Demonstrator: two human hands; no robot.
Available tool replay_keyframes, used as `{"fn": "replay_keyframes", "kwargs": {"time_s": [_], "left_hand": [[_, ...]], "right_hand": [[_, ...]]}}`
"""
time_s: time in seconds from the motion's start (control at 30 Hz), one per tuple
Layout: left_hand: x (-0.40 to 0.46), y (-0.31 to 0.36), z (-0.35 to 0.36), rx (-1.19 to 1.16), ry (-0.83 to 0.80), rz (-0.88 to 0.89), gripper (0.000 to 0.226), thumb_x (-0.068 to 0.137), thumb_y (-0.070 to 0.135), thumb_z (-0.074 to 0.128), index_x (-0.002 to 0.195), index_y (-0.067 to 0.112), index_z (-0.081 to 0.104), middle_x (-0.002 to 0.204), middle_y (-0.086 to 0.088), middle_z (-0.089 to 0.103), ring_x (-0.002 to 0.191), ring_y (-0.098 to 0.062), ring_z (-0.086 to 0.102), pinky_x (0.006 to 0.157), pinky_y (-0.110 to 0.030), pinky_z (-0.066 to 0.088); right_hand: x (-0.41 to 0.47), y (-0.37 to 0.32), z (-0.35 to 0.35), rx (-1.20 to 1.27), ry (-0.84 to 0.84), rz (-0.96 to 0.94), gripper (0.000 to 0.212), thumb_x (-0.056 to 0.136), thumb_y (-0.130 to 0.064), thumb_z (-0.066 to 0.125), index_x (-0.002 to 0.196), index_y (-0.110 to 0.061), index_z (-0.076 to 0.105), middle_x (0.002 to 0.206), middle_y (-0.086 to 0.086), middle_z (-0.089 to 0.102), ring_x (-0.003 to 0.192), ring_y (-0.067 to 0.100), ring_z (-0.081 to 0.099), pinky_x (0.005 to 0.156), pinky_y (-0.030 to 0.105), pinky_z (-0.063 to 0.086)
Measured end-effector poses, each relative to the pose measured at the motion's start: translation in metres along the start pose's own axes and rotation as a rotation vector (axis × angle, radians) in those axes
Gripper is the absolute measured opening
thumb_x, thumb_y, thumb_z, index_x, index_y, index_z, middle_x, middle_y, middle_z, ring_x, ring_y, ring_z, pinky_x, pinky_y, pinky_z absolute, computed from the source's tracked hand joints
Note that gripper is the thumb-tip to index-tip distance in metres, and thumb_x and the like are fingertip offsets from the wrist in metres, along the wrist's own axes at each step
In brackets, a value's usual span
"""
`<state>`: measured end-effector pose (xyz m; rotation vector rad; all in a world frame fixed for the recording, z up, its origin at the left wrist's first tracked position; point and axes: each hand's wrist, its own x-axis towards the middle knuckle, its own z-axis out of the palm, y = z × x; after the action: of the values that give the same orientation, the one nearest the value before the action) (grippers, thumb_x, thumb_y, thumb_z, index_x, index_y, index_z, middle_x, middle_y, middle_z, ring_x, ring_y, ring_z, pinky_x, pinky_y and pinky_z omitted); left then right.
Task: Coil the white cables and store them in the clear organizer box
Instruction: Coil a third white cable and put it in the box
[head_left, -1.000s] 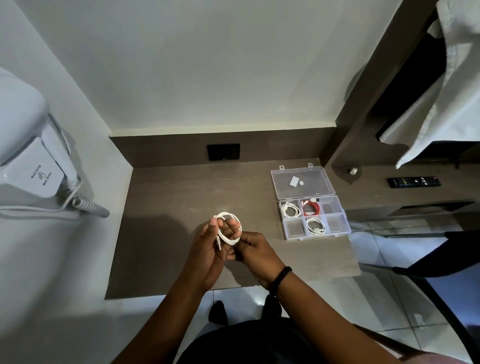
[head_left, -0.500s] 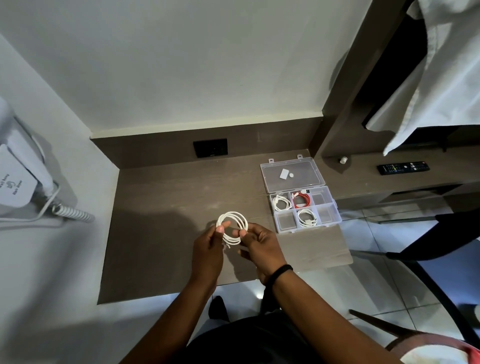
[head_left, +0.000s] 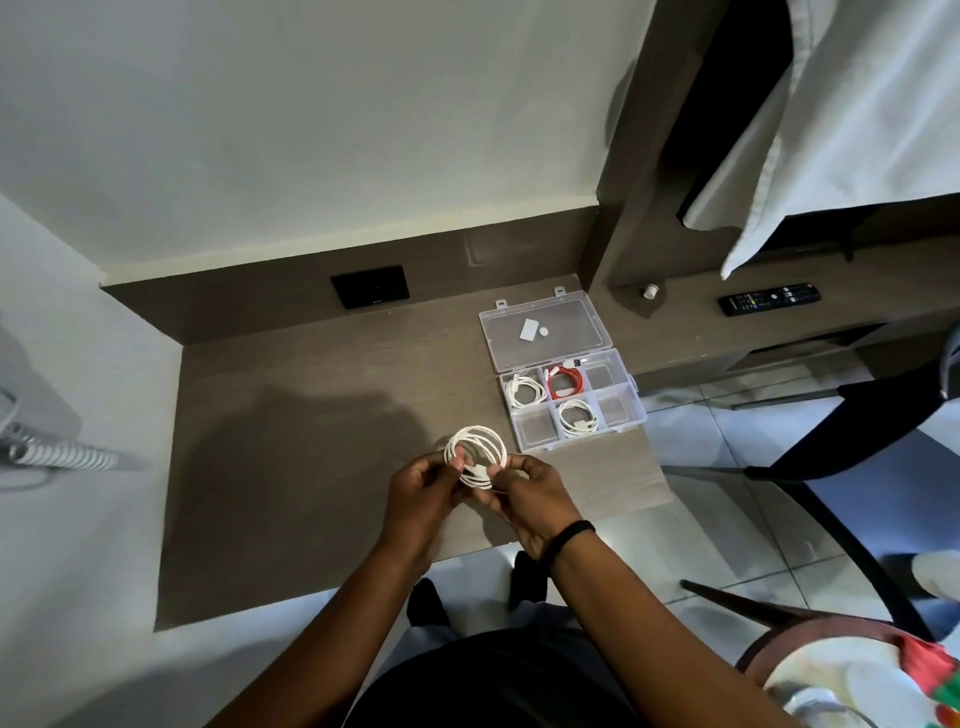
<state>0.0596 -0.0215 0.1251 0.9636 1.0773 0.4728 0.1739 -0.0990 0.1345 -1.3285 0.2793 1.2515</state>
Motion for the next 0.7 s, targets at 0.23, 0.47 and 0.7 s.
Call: {"fn": "replay_keyframes", "kwargs": {"time_s": [0.23, 0.47, 0.7], "left_hand": [[0.031, -0.020, 0.036, 0.082, 0.065, -0.192, 0.015, 0.091, 0.008, 0.067, 0.084, 0.005, 0.079, 0.081, -0.012, 0.077, 0.072, -0.020, 0.066, 0.065, -0.028, 0.053], [0.072, -0.035, 0.084, 0.009, 0.004, -0.359, 0.022, 0.095, 0.008, 0.062, 0.079, 0.017, 0.075, 0.081, -0.002, 0.072, 0.065, -0.010, 0.059, 0.061, -0.028, 0.038], [0.100, -0.037, 0.088, 0.314, -0.060, -0.151, 0.013, 0.092, 0.013, 0.073, 0.103, 0.012, 0.066, 0.092, -0.002, 0.073, 0.083, -0.015, 0.063, 0.062, -0.019, 0.044]], "right_hand": [[0.023, 0.001, -0.034, -0.179, 0.137, -0.138, 0.018, 0.085, 0.009, 0.067, 0.086, -0.006, 0.077, 0.091, 0.019, 0.077, 0.078, 0.022, 0.072, 0.074, 0.031, 0.062], [0.059, -0.030, -0.064, -0.549, 0.291, -0.319, 0.013, 0.083, -0.002, 0.064, 0.087, -0.005, 0.077, 0.083, 0.019, 0.076, 0.076, 0.031, 0.070, 0.083, 0.053, 0.059], [0.095, -0.073, -0.083, -0.917, 0.220, -0.325, 0.010, 0.078, -0.007, 0.070, 0.073, 0.001, 0.072, 0.074, 0.019, 0.070, 0.072, 0.033, 0.065, 0.073, 0.042, 0.057]]}}
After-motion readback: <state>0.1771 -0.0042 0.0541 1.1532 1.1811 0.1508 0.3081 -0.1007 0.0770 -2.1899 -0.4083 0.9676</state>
